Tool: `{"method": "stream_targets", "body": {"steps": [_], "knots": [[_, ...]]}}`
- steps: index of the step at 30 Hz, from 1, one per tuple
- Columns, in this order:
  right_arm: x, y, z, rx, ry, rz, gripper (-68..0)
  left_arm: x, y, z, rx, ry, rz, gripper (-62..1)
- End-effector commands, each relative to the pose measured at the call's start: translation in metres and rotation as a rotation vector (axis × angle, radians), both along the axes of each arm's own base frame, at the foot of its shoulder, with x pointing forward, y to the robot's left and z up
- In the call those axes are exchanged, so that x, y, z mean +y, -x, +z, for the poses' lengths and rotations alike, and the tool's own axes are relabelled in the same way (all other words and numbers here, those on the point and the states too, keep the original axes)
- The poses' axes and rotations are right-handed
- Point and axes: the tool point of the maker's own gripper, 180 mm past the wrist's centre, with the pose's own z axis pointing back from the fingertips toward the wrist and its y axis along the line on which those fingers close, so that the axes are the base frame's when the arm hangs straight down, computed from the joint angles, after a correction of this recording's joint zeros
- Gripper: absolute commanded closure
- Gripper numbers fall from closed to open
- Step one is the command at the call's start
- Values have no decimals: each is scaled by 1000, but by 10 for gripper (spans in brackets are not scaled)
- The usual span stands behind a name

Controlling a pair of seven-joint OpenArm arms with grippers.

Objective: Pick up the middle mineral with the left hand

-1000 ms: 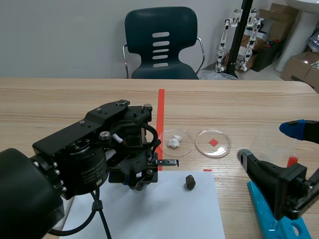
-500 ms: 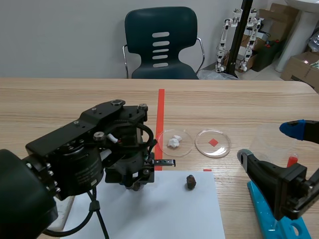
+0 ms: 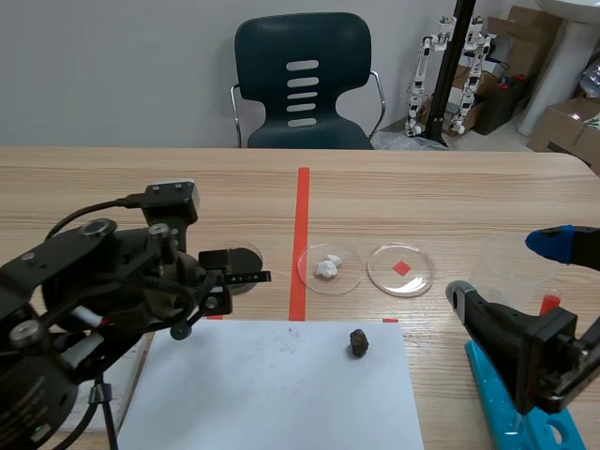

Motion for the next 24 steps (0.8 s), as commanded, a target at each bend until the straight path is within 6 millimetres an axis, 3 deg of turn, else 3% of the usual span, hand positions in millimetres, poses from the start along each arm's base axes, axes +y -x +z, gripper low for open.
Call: {"method": "stream_targets", "body": {"steps": [1, 7, 16, 24], "knots": [[2, -3, 11, -34, -16, 5, -591, 8, -4, 15, -72, -9, -9, -85], [2, -3, 11, -34, -16, 5, -591, 20, 8, 59, -267, -16, -117, -85], [2, -3, 11, -34, -16, 5, -591, 12, 53, 130, -527, 20, -306, -85], [2, -3, 11, -34, -16, 5, -591, 8, 94, 156, -590, -46, -414, -85]]}}
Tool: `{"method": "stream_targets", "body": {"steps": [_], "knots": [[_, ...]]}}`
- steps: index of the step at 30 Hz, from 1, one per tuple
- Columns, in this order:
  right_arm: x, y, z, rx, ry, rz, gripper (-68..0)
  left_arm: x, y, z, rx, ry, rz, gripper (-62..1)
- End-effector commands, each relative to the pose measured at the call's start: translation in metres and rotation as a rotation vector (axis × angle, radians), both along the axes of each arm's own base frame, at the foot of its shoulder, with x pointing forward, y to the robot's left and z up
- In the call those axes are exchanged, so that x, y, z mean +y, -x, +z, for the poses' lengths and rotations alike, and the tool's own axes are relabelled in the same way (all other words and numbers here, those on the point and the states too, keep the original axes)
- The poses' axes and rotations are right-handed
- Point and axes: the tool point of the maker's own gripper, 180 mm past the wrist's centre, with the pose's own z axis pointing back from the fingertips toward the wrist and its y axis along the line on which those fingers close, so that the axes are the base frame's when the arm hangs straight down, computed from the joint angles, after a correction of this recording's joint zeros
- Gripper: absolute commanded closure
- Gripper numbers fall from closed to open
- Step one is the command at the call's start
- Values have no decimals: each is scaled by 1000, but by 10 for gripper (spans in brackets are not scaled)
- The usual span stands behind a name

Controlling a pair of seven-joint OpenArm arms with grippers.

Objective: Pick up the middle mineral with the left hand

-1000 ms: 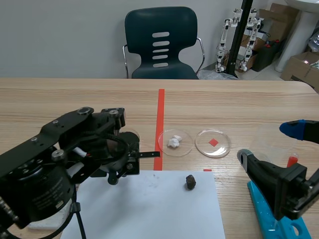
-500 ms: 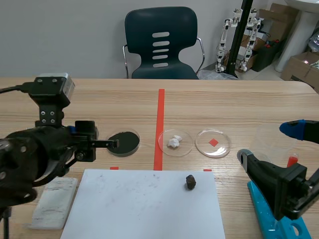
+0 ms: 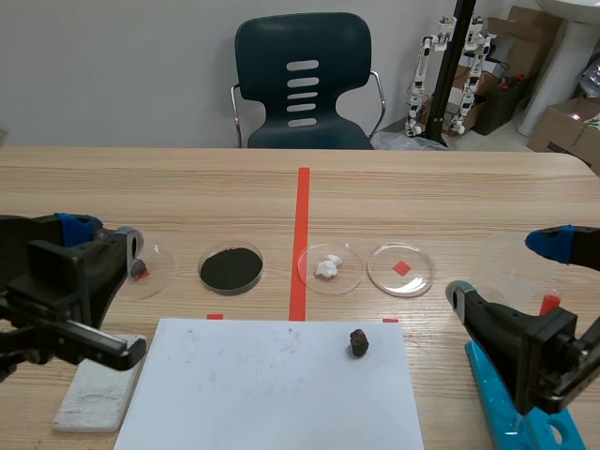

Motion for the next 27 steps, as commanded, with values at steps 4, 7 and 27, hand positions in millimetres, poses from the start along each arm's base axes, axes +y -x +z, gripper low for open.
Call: {"method": "stream_targets", "body": {"steps": [4, 7, 27], "knots": [[2, -3, 11, -34, -16, 5, -591, -5, 16, 8, -40, -7, -26, -85], [2, -3, 11, -34, -16, 5, -591, -7, 24, 8, -50, -21, -39, -85], [2, -3, 11, -34, -16, 5, -591, -7, 26, 7, -46, -19, -39, -85]]}}
